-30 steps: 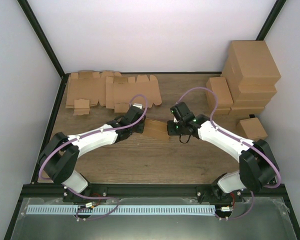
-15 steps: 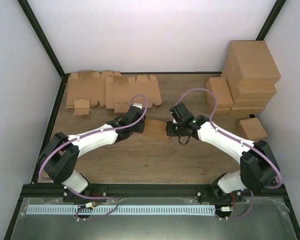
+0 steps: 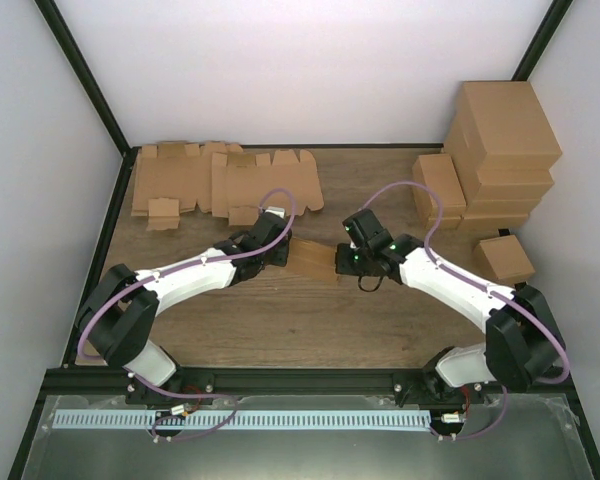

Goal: Fold the paper box

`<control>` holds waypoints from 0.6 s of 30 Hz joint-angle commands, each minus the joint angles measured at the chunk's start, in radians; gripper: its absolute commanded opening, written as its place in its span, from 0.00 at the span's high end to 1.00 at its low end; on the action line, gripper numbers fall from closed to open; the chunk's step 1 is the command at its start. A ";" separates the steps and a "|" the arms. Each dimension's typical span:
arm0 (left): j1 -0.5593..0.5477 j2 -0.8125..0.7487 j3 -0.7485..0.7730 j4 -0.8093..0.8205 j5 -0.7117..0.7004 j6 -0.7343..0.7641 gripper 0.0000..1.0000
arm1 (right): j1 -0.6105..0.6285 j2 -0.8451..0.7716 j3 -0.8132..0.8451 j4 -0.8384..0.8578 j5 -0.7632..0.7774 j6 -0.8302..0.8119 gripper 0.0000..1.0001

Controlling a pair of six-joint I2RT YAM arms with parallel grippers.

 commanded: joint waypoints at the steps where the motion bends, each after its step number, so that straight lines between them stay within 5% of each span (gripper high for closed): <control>1: -0.009 0.040 -0.010 -0.094 0.043 0.001 0.82 | -0.011 -0.063 -0.019 0.057 -0.062 0.050 0.99; 12: -0.009 0.043 -0.006 -0.098 0.039 0.000 0.83 | -0.012 -0.058 -0.044 -0.022 0.014 0.017 0.99; 18: -0.009 0.046 0.000 -0.102 0.040 0.001 0.83 | -0.012 -0.077 -0.043 -0.053 0.055 0.000 0.89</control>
